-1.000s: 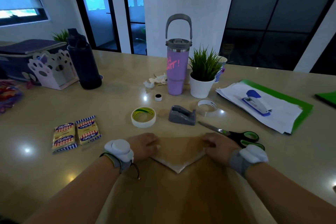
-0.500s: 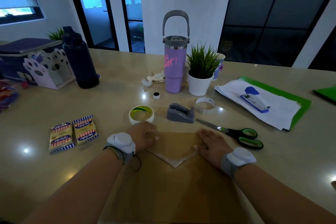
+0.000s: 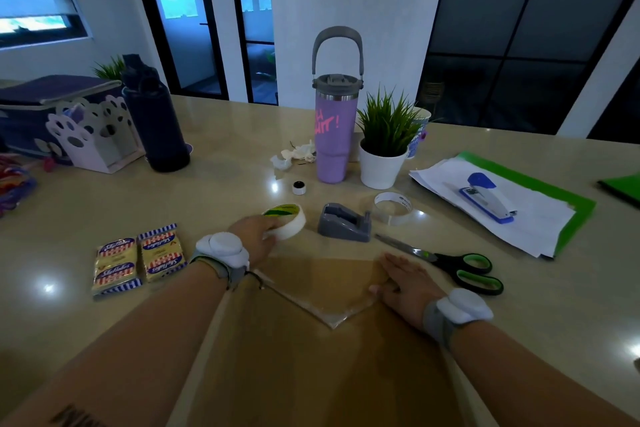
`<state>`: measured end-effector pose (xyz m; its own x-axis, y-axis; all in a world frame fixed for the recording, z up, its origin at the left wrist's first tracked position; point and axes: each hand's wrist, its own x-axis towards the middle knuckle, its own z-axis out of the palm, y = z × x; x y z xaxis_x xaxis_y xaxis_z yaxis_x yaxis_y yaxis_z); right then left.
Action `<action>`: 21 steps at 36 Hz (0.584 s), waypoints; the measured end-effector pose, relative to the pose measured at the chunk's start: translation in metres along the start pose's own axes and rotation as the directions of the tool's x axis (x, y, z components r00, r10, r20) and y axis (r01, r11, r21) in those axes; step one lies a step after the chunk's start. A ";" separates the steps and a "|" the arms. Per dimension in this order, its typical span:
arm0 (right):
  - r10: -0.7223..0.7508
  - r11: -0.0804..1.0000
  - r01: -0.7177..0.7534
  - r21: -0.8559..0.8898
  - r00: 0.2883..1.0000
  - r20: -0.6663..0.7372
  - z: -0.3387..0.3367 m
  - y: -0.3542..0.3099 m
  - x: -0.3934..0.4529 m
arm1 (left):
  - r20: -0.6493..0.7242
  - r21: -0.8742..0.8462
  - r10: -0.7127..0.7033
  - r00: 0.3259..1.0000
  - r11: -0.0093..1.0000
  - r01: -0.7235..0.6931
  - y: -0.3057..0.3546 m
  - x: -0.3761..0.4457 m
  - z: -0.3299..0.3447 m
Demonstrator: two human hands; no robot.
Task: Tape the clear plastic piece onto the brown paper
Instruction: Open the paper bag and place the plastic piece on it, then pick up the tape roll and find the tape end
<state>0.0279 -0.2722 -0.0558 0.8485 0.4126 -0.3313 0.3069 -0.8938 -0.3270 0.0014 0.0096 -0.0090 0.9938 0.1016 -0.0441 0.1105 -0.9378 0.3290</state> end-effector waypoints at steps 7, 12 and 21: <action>0.005 1.000 -0.005 0.030 1.000 0.004 -0.002 -0.002 -0.002 | 0.121 -0.216 0.199 0.972 0.962 -0.170 0.026 -0.036 -0.011; -0.012 0.997 0.024 0.080 0.988 -0.153 -0.012 -0.016 -0.006 | 0.153 -0.366 0.232 0.961 0.916 -0.163 0.026 -0.057 -0.007; -0.056 0.825 0.143 0.547 0.983 -0.173 -0.049 -0.086 -0.037 | 0.083 -0.378 0.282 0.956 0.896 -0.232 0.033 -0.063 -0.001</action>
<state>-0.0088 -0.2189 0.0278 0.8917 0.4255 -0.1544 0.1391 -0.5821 -0.8011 -0.0575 -0.0275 0.0061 0.9805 -0.1948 -0.0273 -0.1283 -0.7384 0.6620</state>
